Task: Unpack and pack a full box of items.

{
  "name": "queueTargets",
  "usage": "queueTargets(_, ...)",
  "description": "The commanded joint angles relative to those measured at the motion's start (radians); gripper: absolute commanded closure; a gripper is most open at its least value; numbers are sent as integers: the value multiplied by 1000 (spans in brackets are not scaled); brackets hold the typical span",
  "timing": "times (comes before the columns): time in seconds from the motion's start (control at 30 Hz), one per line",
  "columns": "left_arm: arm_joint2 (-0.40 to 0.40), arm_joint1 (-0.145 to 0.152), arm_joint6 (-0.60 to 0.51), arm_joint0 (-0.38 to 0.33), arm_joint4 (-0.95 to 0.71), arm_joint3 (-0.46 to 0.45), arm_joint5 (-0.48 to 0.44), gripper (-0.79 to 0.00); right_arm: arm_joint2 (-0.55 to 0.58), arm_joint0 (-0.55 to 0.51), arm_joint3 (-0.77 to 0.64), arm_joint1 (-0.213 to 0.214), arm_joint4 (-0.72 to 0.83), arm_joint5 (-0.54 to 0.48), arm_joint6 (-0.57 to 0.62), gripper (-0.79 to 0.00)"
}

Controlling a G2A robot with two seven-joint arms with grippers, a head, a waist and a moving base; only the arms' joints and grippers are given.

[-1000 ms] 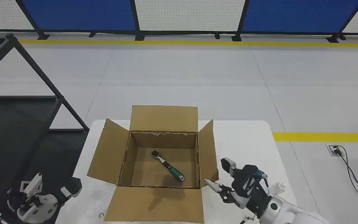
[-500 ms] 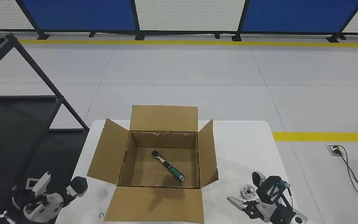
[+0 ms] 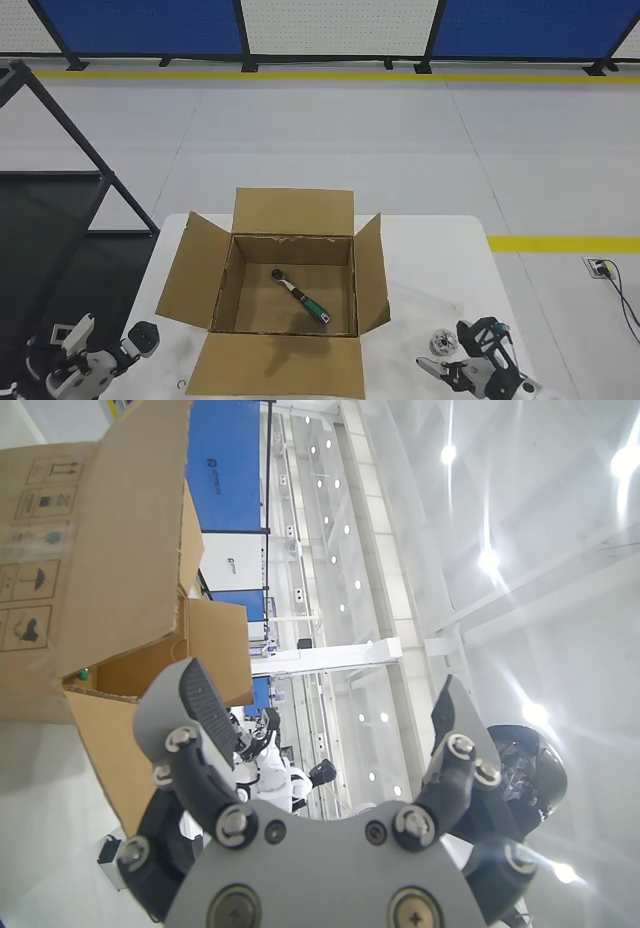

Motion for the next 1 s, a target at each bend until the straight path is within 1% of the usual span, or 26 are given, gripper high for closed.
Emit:
queueTargets(0.0, 1, 0, 1, -2, 4, -3, 0, -785, -11, 17, 47, 2, -22, 12, -1, -785)
queueTargets(0.2, 2, 1, 8, -11, 10, -3, 7, -785, -53, 78, 192, 7, -76, 48, -30, -785)
queueTargets(0.27, 2, 1, 10, -13, 14, -1, 7, -785, -60, 103, 232, 8, -97, 76, -33, -785)
queueTargets(0.5, 2, 1, 19, -16, 22, 2, 8, -785, -96, 166, 317, 14, -112, 94, -34, -785)
queueTargets(0.53, 2, 1, 20, -16, 24, 2, 8, -785, -102, 176, 328, 14, -115, 98, -32, -603)
queueTargets(0.6, -1, 1, 22, -17, 23, 3, 8, -785, -111, 189, 340, 16, -117, 94, -38, 0)
queueTargets(0.8, -6, 1, 24, -17, 19, 7, 7, -785, -91, 171, 305, 24, -113, 89, -66, 0)
queueTargets(0.97, -4, 1, 21, -17, 14, 7, 4, -785, -83, 151, 281, 31, -127, 105, -37, 0)
